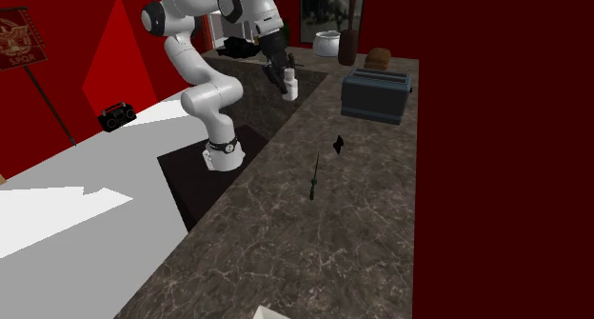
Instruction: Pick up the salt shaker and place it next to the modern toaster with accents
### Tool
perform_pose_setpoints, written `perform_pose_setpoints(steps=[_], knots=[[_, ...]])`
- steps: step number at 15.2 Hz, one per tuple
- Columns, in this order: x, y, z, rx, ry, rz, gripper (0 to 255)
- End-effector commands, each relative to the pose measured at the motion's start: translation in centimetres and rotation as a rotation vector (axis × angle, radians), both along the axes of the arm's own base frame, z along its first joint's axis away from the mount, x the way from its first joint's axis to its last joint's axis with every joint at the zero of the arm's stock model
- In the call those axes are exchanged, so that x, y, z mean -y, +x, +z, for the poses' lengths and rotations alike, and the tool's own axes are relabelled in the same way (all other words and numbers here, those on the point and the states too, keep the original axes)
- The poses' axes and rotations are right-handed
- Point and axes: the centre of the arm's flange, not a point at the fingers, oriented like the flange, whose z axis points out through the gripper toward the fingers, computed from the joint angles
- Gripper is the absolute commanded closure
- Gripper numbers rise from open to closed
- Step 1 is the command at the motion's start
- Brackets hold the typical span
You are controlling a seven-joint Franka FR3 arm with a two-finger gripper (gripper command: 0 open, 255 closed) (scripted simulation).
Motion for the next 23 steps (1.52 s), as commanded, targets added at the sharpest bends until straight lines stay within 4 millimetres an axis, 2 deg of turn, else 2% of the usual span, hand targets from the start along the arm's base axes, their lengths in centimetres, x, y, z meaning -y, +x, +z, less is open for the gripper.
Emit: perform_pose_setpoints(steps=[1,23], knots=[[-2.4,-1.6,-0.1,-0.001,0.000,-0.002,255],[-28.1,-15.1,-0.1,-0.001,0.000,-0.002,255]])
